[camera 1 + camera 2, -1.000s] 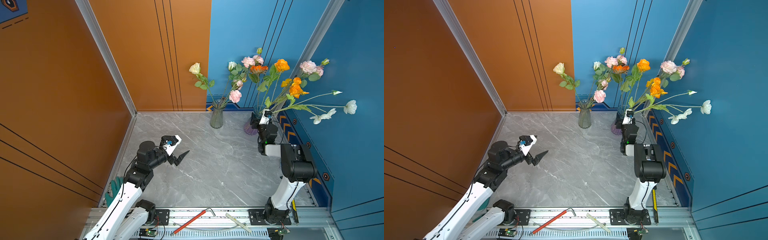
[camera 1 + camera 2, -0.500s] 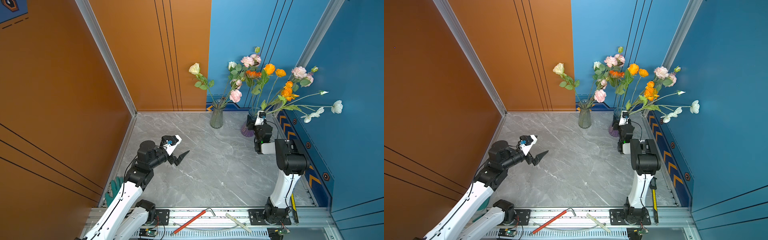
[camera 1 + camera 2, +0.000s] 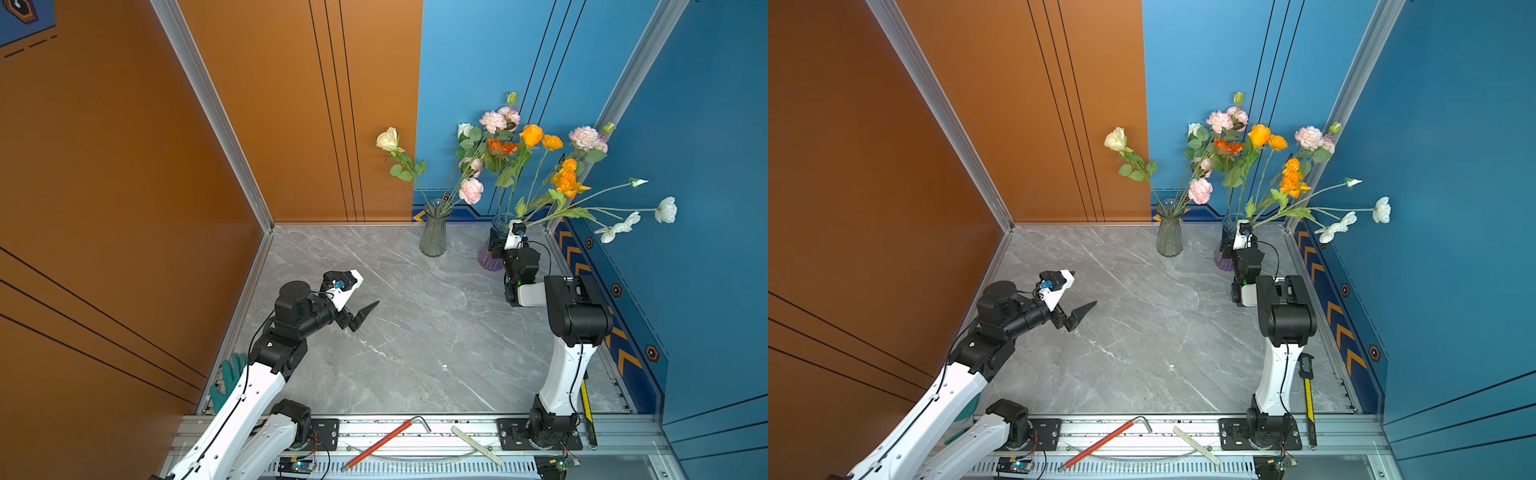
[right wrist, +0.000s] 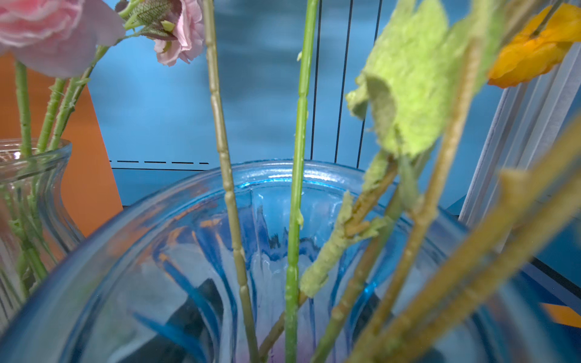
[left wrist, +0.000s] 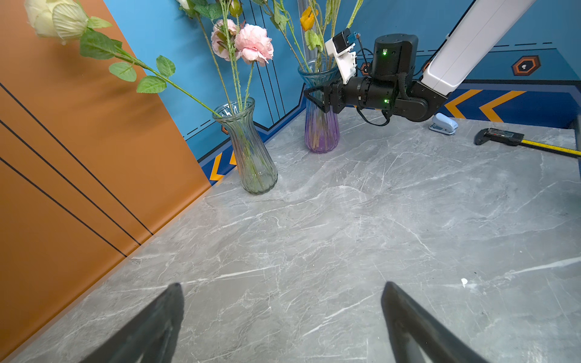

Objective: Arrange flowers in a vase
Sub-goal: Place the vase at the top-right of the table, then reset both arms

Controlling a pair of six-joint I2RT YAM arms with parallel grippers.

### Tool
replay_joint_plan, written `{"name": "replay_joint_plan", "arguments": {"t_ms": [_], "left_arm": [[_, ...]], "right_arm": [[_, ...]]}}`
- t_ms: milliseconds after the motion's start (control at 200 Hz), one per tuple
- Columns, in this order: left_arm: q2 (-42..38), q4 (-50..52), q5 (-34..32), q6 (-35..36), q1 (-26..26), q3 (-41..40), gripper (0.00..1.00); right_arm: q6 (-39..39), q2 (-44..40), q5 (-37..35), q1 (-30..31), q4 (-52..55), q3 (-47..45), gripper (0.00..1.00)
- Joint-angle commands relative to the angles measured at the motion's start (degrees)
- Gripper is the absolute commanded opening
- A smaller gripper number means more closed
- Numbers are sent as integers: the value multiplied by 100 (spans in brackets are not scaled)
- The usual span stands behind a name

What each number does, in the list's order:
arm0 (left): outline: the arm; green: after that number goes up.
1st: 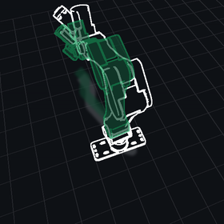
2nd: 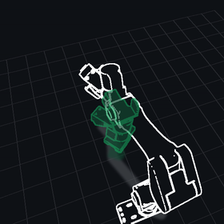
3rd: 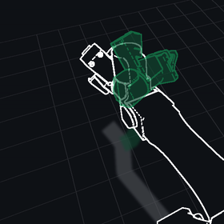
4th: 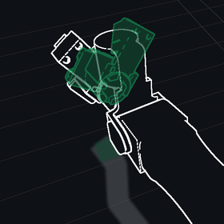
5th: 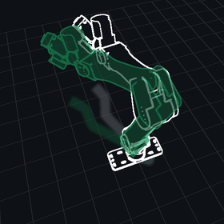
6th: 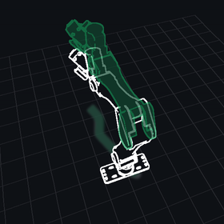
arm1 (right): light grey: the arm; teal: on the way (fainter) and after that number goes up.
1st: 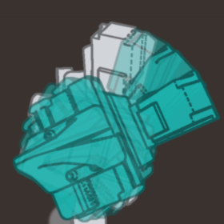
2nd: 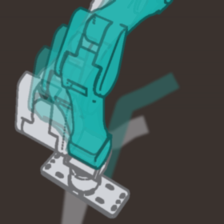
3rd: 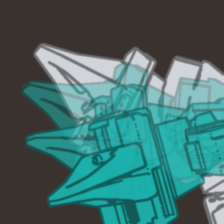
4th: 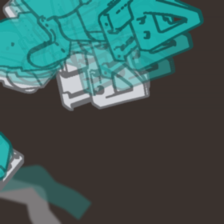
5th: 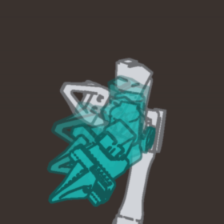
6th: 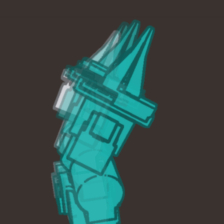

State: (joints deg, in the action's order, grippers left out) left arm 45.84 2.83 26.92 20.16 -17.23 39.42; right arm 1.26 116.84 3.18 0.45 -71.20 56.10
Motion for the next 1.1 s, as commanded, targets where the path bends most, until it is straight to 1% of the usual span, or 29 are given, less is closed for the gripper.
{"name": "replay_joint_plan", "arguments": {"t_ms": [0,90,175,445,686,856,971,1091], "left_arm": [[-1,-13,165,67,53,-33,98],[-2,-17,178,58,53,-33,98],[2,-13,188,58,56,-37,98],[-6,-16,202,49,53,-29,98],[-54,-15,248,40,51,-22,98],[-74,-20,292,22,26,-20,98],[-100,-28,285,23,27,-21,98],[-119,-38,288,14,32,-22,98]], "right_arm": [[208,-140,-228,104,-1002,254,80],[279,-165,-385,155,-1002,180,92],[425,-224,-601,234,-1001,68,100],[471,-436,-796,272,-1001,-370,100],[421,-800,-907,254,-1001,-1138,100],[351,-924,-819,245,-1002,-1578,100],[218,-1246,-809,284,-1001,-2065,100],[217,-1813,-852,447,-960,-2680,100]]}}
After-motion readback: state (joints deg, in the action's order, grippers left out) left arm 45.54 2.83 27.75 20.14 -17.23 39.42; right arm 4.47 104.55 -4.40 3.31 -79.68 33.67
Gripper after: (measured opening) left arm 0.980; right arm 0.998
